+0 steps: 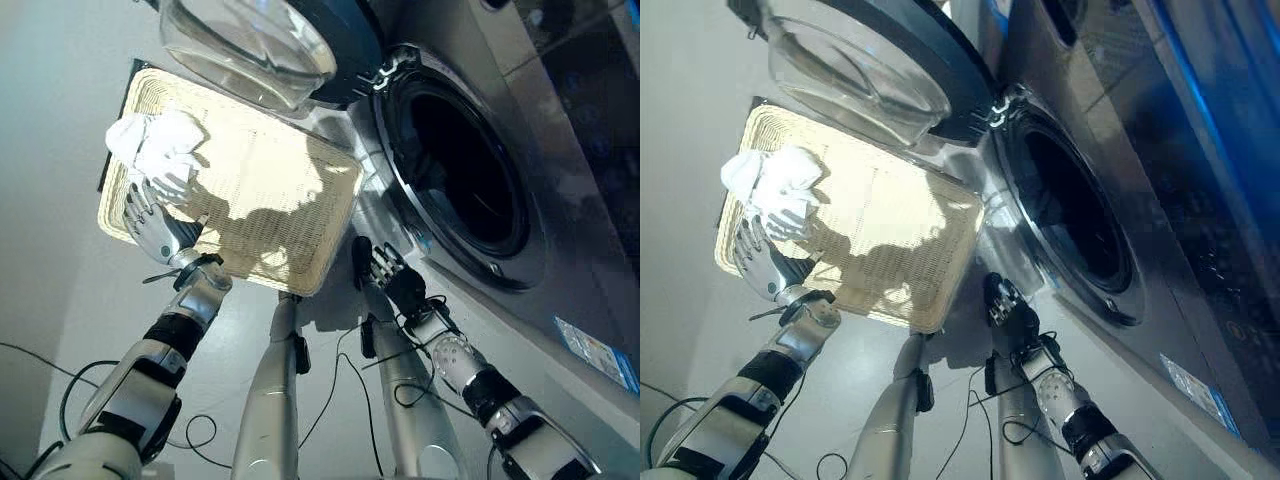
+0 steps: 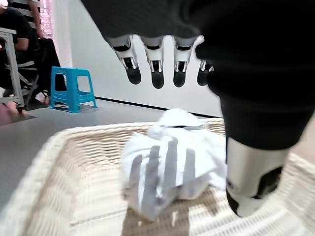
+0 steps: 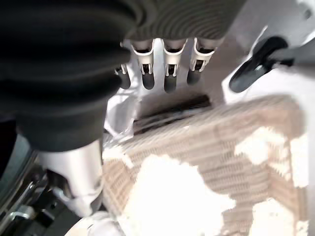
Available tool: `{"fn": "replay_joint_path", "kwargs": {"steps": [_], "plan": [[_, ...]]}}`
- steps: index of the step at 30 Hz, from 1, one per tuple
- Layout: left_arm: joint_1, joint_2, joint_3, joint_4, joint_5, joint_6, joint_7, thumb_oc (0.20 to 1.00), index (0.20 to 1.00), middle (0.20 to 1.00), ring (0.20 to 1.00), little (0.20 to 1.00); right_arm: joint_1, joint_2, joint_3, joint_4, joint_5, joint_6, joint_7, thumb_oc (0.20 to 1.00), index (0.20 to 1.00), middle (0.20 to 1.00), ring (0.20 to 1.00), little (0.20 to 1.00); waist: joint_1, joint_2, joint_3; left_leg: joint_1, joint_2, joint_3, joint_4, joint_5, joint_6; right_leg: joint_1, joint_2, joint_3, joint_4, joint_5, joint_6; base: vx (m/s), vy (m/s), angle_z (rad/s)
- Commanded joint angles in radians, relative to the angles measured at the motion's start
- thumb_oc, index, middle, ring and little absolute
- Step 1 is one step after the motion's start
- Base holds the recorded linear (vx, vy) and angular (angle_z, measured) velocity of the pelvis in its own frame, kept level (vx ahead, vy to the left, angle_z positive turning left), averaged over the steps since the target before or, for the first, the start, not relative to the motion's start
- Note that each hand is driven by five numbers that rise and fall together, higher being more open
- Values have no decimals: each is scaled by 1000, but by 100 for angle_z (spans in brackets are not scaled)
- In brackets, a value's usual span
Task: Put the clothes into the washing machine.
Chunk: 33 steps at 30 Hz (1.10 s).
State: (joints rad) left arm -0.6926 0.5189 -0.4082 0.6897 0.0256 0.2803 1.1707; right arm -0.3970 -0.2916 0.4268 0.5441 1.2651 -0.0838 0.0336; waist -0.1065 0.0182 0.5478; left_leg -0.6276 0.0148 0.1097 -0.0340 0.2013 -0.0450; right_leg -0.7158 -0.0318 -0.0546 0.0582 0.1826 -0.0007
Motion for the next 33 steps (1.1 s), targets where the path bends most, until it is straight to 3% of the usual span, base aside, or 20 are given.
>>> {"fn": "replay_joint_path", "kwargs": {"steps": [1, 3, 4, 6, 7, 8, 9, 10, 11, 17, 28, 33], "plan": [[6, 45, 67, 20, -43, 48, 30, 1000, 1000, 1000, 1000, 1000, 32, -5, 4, -83, -68, 34, 8, 1000, 1000, 1000, 1000, 1000, 12, -75, -28, -84, -65, 20, 147, -46, -21, -16, 7, -20, 2, 38, 75, 29, 180, -1], [6, 45, 67, 20, -43, 48, 30, 1000, 1000, 1000, 1000, 1000, 32, -5, 4, -83, -68, 34, 8, 1000, 1000, 1000, 1000, 1000, 12, -75, -28, -84, -65, 20, 147, -46, -21, -16, 7, -20, 2, 38, 75, 27, 112, -9], [-11, 84, 97, 23, -106, 86, 24, 1000, 1000, 1000, 1000, 1000, 92, -39, 21, -140, -86, 37, 26, 1000, 1000, 1000, 1000, 1000, -16, -101, -28, -130, -69, 34, 200, -71, -12, -62, 25, 15, 13, 36, 73, 54, 223, -17], [-11, 84, 97, 23, -106, 86, 24, 1000, 1000, 1000, 1000, 1000, 92, -39, 21, -140, -86, 37, 26, 1000, 1000, 1000, 1000, 1000, -16, -101, -28, -130, -69, 34, 200, -71, -12, -62, 25, 15, 13, 36, 73, 52, 195, -21], [-38, 147, 109, 30, -108, 154, 6, 1000, 1000, 1000, 1000, 1000, 145, -61, 9, -180, -105, 36, 56, 1000, 1000, 1000, 1000, 1000, -42, -129, -28, -172, -70, 47, 262, -107, -3, -106, 32, 37, 31, 39, 76, 50, 166, -25], [-38, 147, 109, 30, -108, 154, 6, 1000, 1000, 1000, 1000, 1000, 145, -61, 9, -180, -105, 36, 56, 1000, 1000, 1000, 1000, 1000, -42, -129, -28, -172, -70, 47, 262, -107, -3, -106, 32, 37, 31, 39, 76, 140, 308, -28], [-82, 201, 108, 88, -106, 190, -22, 1000, 1000, 1000, 1000, 1000, 191, -70, 14, -173, -119, 21, 107, 1000, 1000, 1000, 1000, 1000, -60, -143, -28, -188, -58, 48, 310, -163, -3, -124, 47, 55, 60, 9, 85, 45, 130, -7], [-101, 208, 108, 92, -110, 191, -22, 1000, 1000, 1000, 1000, 1000, 182, -71, 10, -173, -121, 19, 111, 1000, 1000, 1000, 1000, 1000, -67, -150, -28, -220, -62, 62, 310, -135, 4, -157, 40, 57, 60, 34, 80, 110, 183, -7], [-113, 222, 103, 107, -122, 195, -23, 1000, 1000, 1000, 1000, 1000, 200, -73, 20, -173, -127, 20, 119, 1000, 1000, 1000, 1000, 1000, -67, -149, -28, -201, -57, 49, 325, -176, 1, -140, 51, 60, 71, 7, 86, 23, 43, 1], [-207, 275, 73, 186, -134, 203, -59, 1000, 1000, 1000, 1000, 1000, 221, -82, 47, -167, -123, 17, 162, 1000, 1000, 1000, 1000, 1000, -85, -165, -28, -246, -59, 45, 377, -213, 13, -188, 61, 72, 103, 0, 87, 33, 36, 4], [-331, 354, 28, 301, -143, 279, -47, 1000, 1000, 1000, 1000, 1000, 220, -88, 73, -169, -123, 5, 176, 1000, 1000, 1000, 1000, 1000, -94, -173, -28, -265, -56, 37, 390, -232, 17, -209, 65, 74, 111, -5, 84, 11, -3, 4], [-369, 379, 19, 364, -112, 243, -71, 1000, 1000, 1000, 1000, 1000, 210, -83, 65, -144, -109, -5, 178, 1000, 1000, 1000, 1000, 1000, -91, -170, -28, -256, -55, 30, 385, -232, 14, -203, 62, 70, 111, -6, 84, 9, -44, 2]]}}
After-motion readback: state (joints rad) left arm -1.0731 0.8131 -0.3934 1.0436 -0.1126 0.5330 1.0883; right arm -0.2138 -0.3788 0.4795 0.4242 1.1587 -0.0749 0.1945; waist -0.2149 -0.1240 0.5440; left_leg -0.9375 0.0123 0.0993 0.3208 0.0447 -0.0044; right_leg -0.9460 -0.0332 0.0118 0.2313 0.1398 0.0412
